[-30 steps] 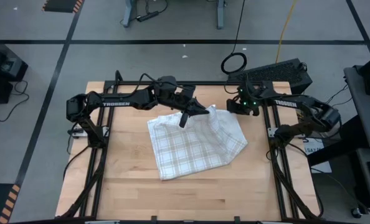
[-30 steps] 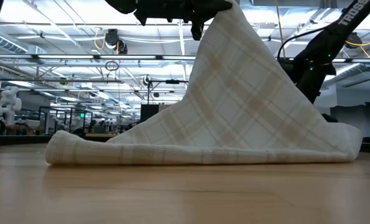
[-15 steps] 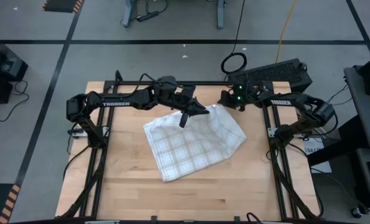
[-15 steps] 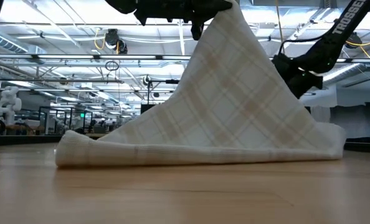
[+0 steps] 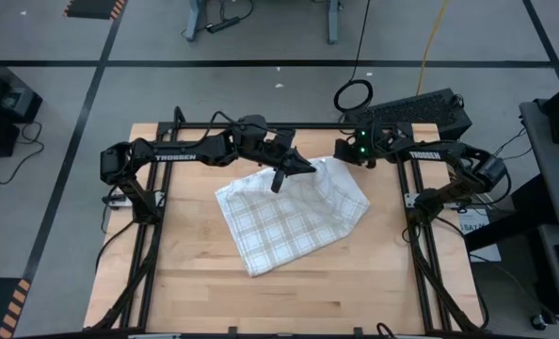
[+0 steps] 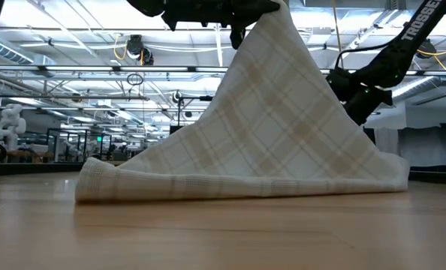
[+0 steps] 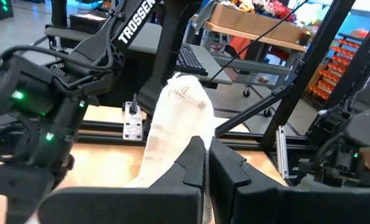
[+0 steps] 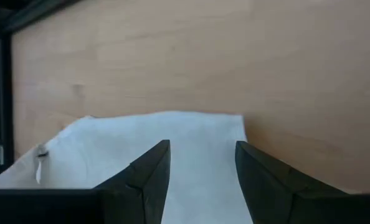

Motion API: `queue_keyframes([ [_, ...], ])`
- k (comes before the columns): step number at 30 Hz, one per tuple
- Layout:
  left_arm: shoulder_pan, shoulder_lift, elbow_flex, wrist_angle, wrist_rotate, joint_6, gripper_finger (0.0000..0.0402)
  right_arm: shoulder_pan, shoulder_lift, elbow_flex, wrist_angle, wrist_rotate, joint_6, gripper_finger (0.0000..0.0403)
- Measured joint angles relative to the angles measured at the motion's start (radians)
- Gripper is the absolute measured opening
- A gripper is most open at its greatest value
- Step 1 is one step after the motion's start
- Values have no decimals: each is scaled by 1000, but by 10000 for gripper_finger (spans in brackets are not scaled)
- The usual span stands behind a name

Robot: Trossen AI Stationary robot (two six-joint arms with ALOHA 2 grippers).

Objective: Roll towel
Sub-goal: Roll the towel

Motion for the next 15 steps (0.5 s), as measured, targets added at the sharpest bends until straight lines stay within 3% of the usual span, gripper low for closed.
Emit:
queue_keyframes([
  [10, 0, 0, 0, 0, 0, -14, 8, -2, 50, 0, -31, 59, -20, 171],
  [15, 1, 0, 0, 0, 0, -15, 8, -2, 97, 0, 77, -49, -23, 170],
])
